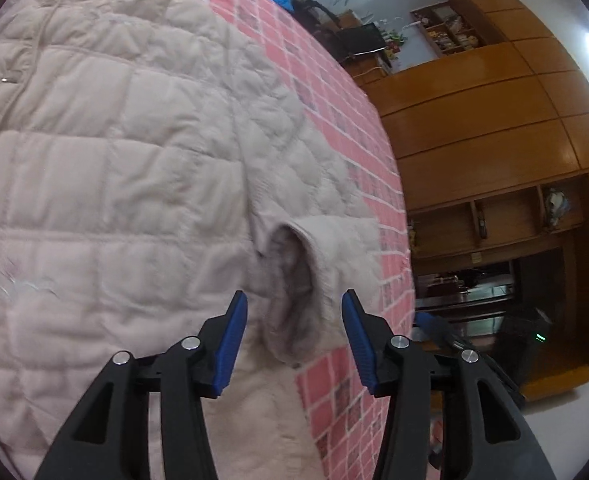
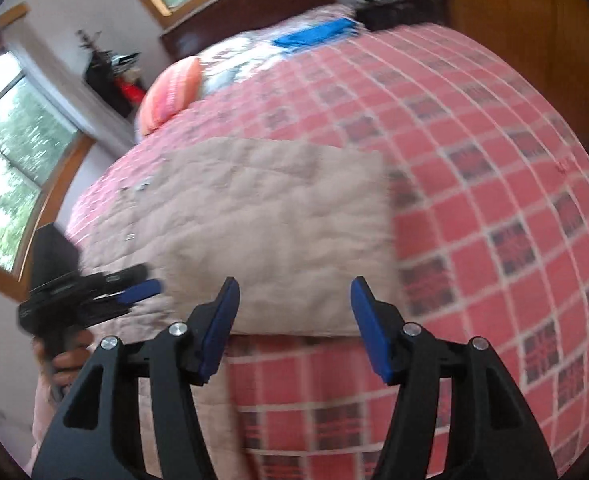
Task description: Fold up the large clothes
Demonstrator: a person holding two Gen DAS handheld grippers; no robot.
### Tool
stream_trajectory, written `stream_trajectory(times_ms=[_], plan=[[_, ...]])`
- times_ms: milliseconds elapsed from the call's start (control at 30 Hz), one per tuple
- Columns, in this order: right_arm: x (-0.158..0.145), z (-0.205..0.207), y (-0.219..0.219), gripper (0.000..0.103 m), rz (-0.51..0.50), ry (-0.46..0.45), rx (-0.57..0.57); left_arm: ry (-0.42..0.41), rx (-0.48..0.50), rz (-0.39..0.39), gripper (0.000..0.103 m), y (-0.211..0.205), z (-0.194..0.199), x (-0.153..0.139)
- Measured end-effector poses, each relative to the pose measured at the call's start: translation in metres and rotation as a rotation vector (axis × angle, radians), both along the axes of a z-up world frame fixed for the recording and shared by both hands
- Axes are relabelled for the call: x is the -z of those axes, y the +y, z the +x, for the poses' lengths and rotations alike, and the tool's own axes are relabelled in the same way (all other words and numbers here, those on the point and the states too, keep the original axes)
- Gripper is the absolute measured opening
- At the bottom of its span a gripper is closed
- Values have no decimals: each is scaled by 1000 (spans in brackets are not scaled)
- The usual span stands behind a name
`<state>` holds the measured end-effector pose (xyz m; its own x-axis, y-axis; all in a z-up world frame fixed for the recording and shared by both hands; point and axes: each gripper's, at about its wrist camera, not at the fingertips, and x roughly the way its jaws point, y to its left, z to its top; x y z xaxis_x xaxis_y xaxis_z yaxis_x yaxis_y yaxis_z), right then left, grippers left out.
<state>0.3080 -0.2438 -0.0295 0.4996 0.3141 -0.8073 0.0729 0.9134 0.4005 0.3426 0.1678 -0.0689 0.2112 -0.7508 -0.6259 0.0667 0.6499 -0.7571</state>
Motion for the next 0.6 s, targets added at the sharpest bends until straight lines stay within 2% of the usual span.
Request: stream_trajectory(times_ms=[133, 233, 300, 333, 367, 433, 600], plan=[[28, -1, -22, 58, 47, 50, 63, -44, 70, 62, 50, -30, -3, -4], [44, -3, -30, 58, 73, 79, 92, -3, 70, 112, 48, -46, 4, 10], [49, -9, -35, 58, 86, 87, 101, 17, 62, 132, 32, -49, 7, 17], [51, -9, -35, 58, 87, 89, 104, 23, 74, 121, 15, -50, 8, 20], [52, -9, -35, 58, 88, 91, 108, 21, 91, 101, 6, -52, 8, 21], [54, -8, -37, 58, 87, 95, 117, -18, 95, 111, 2, -51, 5, 14], [53, -6, -36, 58, 109, 85, 121, -130, 43, 105, 1, -26, -4, -23]])
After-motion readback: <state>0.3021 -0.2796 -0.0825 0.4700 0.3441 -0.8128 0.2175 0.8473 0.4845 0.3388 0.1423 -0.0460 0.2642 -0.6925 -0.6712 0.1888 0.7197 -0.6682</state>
